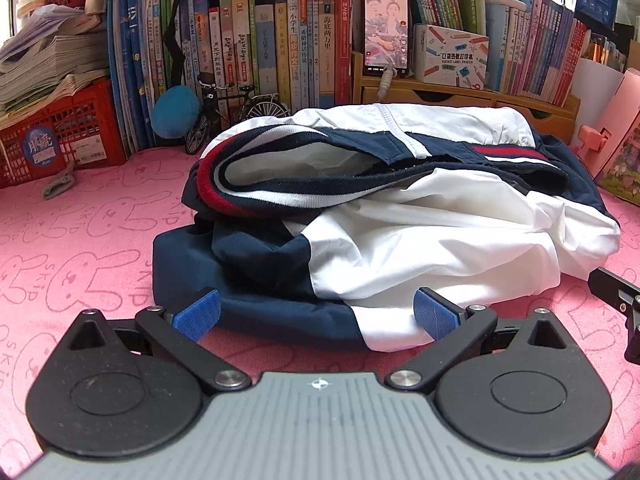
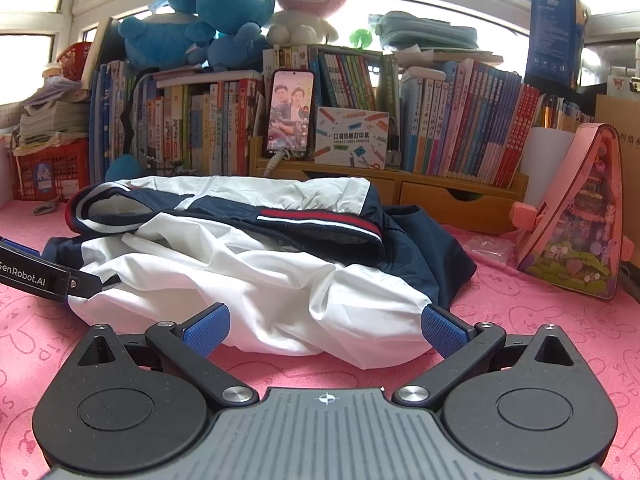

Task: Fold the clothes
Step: 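Approach the crumpled navy-and-white jacket with both grippers open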

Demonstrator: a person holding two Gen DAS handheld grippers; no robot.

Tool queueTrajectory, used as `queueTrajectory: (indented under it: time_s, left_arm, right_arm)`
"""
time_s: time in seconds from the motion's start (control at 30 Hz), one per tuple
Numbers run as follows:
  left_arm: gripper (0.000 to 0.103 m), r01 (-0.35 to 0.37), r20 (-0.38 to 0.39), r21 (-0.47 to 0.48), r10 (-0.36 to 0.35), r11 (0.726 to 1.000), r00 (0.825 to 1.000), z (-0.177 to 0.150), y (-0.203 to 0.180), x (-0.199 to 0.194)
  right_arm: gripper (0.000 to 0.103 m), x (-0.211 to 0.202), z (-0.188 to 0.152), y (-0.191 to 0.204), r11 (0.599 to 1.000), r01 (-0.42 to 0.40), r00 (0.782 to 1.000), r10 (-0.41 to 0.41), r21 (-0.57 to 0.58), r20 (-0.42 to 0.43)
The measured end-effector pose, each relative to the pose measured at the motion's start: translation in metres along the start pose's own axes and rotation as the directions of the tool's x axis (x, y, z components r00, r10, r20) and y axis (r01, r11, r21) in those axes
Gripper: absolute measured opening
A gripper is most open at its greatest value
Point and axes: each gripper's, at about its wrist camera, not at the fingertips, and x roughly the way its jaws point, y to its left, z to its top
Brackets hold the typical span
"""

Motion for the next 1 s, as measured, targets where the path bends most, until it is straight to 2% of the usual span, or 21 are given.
queueTrajectory:
  time_s: [0.33,0.5,0.77,1.0]
  left_arm:
    - [0.103,-0.003,0.083,-0.022,0.005,1.0,0.997,-0.024,0.003,-0.007]
    - [0.103,-0.037,0.053,0.012,0.037,0.999,0.998,-0.039,-0.021,0.009]
    - [0.103,-0.013,0.031,-0.012,0.013,1.0,0.999,-0.044,-0.016,0.015]
    - [0.103,-0.014,0.029,-0.011,0.014,1.0,0.999,-0.045,-0.015,0.016]
  right_arm:
    - [0.103,-0.005,-0.011,0.015,0.995,0.076,0.996,-0.074,-0.062,0.042]
    - [0.103,-0.01,-0.013,0.026,0.984,0.142,0.988,-0.135,-0.111,0.07]
    - [0.103,-0.01,-0.015,0.036,0.974,0.151,0.987,-0.138,-0.171,0.086]
    - [0.103,-0.003,-0.013,0.036,0.972,0.168,0.986,-0.163,-0.164,0.047]
